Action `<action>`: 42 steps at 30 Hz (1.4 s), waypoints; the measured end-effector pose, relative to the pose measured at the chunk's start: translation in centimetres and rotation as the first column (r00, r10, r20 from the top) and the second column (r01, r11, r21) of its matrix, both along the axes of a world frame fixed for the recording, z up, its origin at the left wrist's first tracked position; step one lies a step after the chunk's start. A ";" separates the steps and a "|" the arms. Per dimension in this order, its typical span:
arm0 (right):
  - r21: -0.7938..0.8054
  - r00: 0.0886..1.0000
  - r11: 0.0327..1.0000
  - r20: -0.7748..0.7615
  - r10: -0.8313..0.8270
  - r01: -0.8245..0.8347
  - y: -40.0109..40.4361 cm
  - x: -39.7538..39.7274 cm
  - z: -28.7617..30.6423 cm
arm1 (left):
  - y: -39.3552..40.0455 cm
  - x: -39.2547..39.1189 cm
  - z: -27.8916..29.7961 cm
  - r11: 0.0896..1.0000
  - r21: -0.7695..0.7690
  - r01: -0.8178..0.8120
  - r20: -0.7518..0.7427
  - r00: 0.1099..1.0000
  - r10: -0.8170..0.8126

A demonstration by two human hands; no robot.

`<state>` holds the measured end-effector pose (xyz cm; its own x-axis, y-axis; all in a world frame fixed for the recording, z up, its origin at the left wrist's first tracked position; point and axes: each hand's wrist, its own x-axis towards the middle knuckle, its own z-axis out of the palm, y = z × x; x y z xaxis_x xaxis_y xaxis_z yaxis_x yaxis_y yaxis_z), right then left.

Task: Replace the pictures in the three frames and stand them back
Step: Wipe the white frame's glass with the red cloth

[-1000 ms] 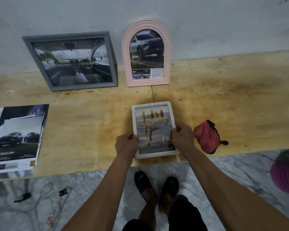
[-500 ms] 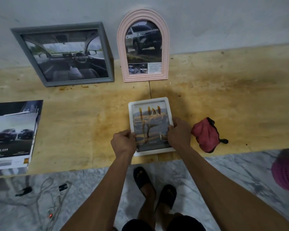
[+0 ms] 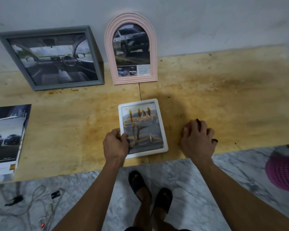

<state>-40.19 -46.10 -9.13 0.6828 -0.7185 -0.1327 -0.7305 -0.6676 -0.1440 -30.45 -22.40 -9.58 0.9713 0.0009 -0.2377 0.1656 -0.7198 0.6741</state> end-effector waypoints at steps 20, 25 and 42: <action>-0.006 0.766 0.897 0.518 0.381 -0.443 4.8 10.7 -1.1 | 1.5 2.5 -4.3 0.904 0.361 0.231 0.108 0.952 -0.287; -0.145 0.835 0.862 0.214 0.507 -0.486 4.8 9.5 -3.7 | 1.4 2.3 -4.6 0.893 0.393 0.220 0.091 0.957 -0.276; -0.047 0.854 0.875 0.202 0.480 -0.481 7.9 11.4 -4.2 | 1.4 2.5 -4.6 0.895 0.388 0.219 0.074 0.961 -0.267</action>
<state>-28.76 -38.23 -13.33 0.9551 -0.2933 0.0414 -0.2735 -0.9269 -0.2569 -27.96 -21.02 -14.15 0.9739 -0.1739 -0.1459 -0.1131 -0.9289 0.3526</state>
